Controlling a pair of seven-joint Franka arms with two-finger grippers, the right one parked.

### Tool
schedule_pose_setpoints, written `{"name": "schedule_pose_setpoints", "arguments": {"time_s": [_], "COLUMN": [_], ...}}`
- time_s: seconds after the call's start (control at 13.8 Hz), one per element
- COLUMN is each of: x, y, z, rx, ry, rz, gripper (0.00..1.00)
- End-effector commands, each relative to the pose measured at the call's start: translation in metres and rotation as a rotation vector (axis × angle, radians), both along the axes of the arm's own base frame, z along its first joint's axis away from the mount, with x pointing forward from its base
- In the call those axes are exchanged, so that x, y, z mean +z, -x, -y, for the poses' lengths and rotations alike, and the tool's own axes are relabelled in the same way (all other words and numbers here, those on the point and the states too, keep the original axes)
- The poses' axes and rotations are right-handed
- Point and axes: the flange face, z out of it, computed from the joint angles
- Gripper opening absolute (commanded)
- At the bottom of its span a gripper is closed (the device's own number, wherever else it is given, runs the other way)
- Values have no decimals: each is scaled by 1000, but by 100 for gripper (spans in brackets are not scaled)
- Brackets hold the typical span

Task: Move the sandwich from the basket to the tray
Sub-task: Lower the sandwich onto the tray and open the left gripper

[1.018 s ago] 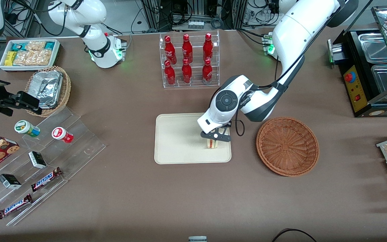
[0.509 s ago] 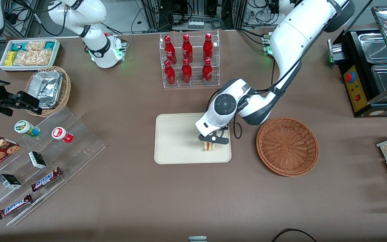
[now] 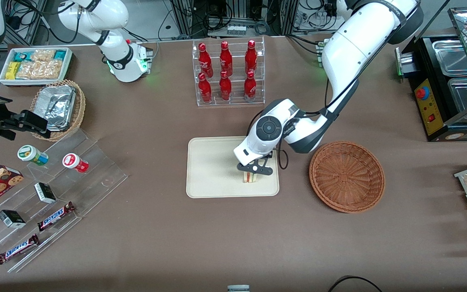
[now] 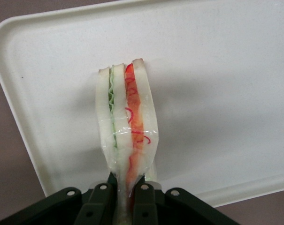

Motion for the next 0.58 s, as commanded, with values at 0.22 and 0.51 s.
{"name": "schedule_pose_setpoints", "arguments": {"time_s": [0.22,0.51], "x": [-1,3], "y": [-10,-11], "z": [7,7], "rx": [25,22], "ry": [-12,-15], "rz": [35,44], "gripper": [100,100]}}
